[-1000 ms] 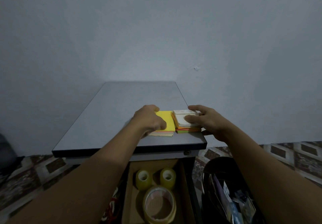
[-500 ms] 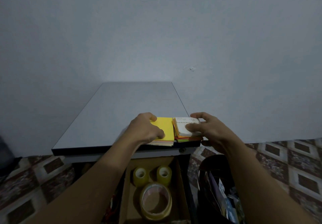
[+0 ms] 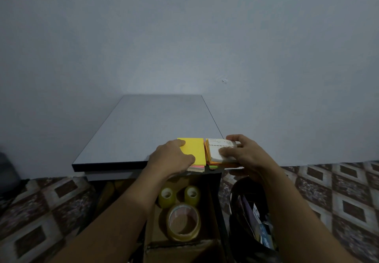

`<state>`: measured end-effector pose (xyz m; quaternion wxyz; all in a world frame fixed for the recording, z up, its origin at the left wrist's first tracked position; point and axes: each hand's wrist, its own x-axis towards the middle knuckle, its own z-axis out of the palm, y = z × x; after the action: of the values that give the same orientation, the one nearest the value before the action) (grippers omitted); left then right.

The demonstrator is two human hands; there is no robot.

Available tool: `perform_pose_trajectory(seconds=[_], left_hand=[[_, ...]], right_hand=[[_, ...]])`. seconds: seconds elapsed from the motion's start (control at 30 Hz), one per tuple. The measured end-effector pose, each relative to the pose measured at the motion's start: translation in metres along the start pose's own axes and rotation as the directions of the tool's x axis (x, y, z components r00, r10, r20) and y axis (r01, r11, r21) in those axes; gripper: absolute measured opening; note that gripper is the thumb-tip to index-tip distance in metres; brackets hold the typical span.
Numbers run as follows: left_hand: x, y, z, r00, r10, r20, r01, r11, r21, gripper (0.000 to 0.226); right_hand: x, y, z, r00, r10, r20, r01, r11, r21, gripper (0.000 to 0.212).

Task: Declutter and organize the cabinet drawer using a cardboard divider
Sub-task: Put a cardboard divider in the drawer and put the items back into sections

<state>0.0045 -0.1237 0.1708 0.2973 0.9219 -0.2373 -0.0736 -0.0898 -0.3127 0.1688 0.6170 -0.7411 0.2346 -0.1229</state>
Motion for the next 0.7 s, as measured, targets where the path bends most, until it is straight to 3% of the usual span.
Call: perform_pose_trajectory(seconds=[0.07, 0.2, 0.33, 0.43, 0.7], left_hand=[[-0.004, 0.0, 0.004, 0.999, -0.031, -0.017, 0.028, 0.986, -0.164, 0.066], [-0.007, -0.014, 0.016, 0.999, -0.042, -0.027, 0.021, 0.837, -0.546, 0.063], [-0.01, -0.022, 0.02, 0.997, -0.053, 0.056, 0.076, 0.592, -0.802, 0.059], [-0.01, -0.024, 0.023, 0.997, -0.04, 0.063, 0.075, 0.529, -0.846, 0.056], [-0.022, -0.04, 0.024, 0.997, 0.041, 0.059, 0.026, 0.563, -0.826, 0.056]], right_hand=[[-0.001, 0.004, 0.004, 1.0, -0.008, -0.025, 0.01, 0.996, 0.086, 0.045], [-0.006, 0.012, 0.009, 0.998, -0.038, -0.05, 0.046, 0.983, 0.178, 0.04], [-0.008, 0.021, 0.016, 0.997, -0.061, -0.052, 0.072, 0.966, 0.246, 0.043], [-0.01, 0.023, 0.016, 0.996, -0.055, -0.074, 0.073, 0.958, 0.279, 0.047], [-0.023, 0.024, 0.015, 0.99, -0.046, -0.13, 0.08, 0.958, 0.276, 0.046]])
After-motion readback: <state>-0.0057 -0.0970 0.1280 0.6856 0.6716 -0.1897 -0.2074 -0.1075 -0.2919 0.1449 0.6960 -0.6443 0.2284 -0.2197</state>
